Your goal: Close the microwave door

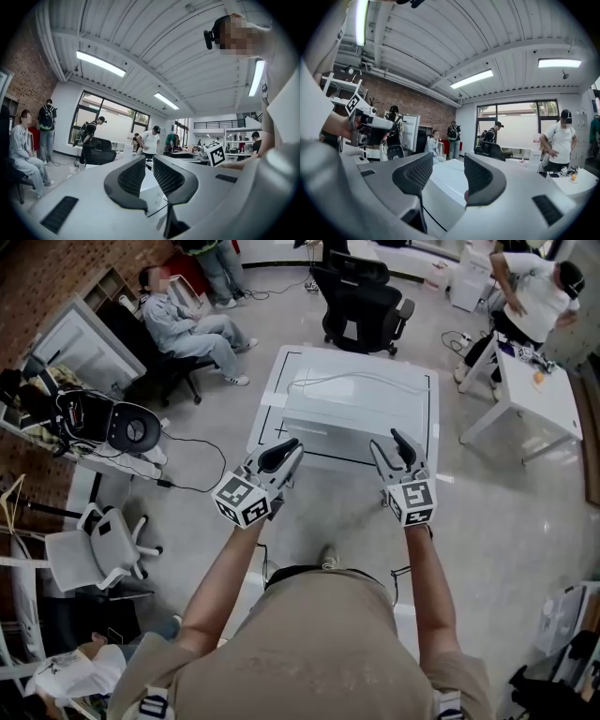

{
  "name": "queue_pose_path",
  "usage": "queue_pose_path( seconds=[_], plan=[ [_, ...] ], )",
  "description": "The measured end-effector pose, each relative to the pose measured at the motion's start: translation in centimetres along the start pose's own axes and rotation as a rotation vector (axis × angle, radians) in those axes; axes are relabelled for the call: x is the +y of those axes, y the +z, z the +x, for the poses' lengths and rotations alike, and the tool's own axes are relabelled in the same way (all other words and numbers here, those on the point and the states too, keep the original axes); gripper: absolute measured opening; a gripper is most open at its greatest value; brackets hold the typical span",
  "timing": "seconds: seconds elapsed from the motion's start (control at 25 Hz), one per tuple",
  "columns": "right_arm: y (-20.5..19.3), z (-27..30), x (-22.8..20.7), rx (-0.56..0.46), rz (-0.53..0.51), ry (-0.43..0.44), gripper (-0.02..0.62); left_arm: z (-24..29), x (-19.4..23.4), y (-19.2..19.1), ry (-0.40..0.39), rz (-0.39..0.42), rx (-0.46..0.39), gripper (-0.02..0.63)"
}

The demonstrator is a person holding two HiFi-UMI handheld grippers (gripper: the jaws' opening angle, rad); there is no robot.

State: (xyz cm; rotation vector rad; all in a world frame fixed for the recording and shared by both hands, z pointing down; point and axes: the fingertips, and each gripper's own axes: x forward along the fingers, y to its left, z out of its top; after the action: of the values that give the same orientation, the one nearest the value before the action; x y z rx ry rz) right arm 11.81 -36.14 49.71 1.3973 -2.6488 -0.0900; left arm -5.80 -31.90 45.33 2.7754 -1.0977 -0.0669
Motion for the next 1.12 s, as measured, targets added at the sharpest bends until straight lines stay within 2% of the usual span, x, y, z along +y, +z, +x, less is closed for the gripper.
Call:
queue_pose_path(
  seconds=[0.2,0.48,0.68,1.12],
  plan=[
    [2.5,-2.3,0.1,-0.055,0.015,0.001,0.212,-0.8,0.1,1.9,0.012,0.023,-0.036,0.040],
    [3.1,-5.2,-0.9,-0.085,0.037,-0.036,0.170,-2.4,1.0,1.3,0.047,0.016,-0.023,0.040],
    [2.2,-6.8,-1.5,-0.080,0.053,-0.063,0.170,-3.3,1.3,-0.1,0.064,0.003,-0.003,0.040],
    [-2.7,-8.0,-3.0,0.001,0.078,-0.092,0.170,-3.7,2.0,-2.3,0.088,-0.009,0.034,0.040]
  ],
)
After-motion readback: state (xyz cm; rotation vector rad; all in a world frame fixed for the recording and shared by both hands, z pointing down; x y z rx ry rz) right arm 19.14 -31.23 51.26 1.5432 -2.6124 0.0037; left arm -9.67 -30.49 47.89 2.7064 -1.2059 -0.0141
